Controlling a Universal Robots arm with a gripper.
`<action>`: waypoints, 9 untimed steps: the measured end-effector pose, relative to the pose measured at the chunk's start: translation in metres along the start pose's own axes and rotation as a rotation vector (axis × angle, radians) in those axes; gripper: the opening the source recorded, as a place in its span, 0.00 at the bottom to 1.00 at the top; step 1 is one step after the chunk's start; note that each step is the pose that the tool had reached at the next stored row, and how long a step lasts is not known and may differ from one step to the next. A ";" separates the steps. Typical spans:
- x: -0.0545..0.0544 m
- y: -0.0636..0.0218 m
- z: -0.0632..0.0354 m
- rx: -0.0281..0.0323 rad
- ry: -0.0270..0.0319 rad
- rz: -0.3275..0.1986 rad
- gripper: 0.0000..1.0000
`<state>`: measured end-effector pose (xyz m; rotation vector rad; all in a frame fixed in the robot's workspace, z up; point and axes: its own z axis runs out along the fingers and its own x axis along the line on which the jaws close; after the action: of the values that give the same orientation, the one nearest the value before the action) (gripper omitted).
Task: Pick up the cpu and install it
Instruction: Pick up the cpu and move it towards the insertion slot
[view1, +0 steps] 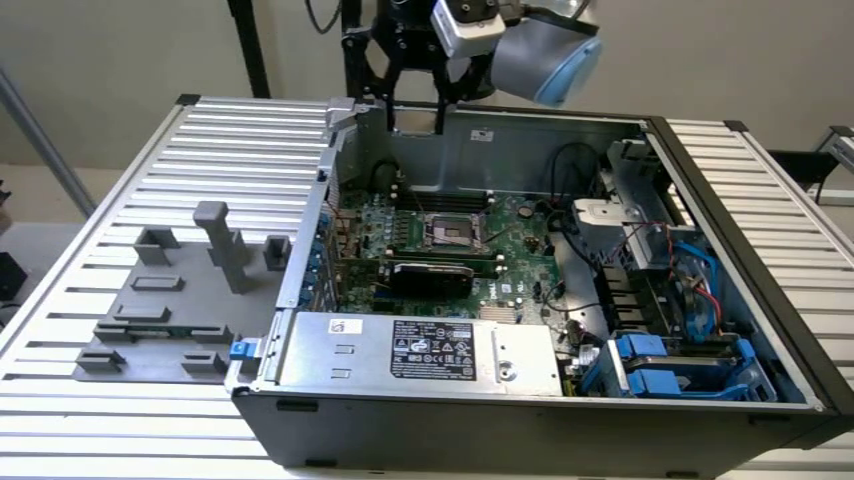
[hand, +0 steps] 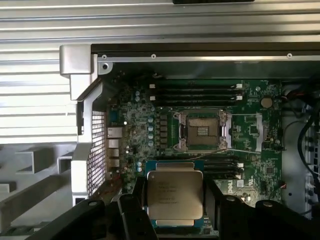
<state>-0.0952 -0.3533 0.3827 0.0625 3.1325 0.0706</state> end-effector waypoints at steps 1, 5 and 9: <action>-0.003 0.0032 0.0013 0.0003 0.0000 0.000 0.55; -0.017 0.0157 0.0068 0.0013 -0.0001 0.000 0.55; -0.028 0.0238 0.0128 0.0036 -0.0005 0.000 0.55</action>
<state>-0.0661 -0.3301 0.3712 0.0627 3.1322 0.0650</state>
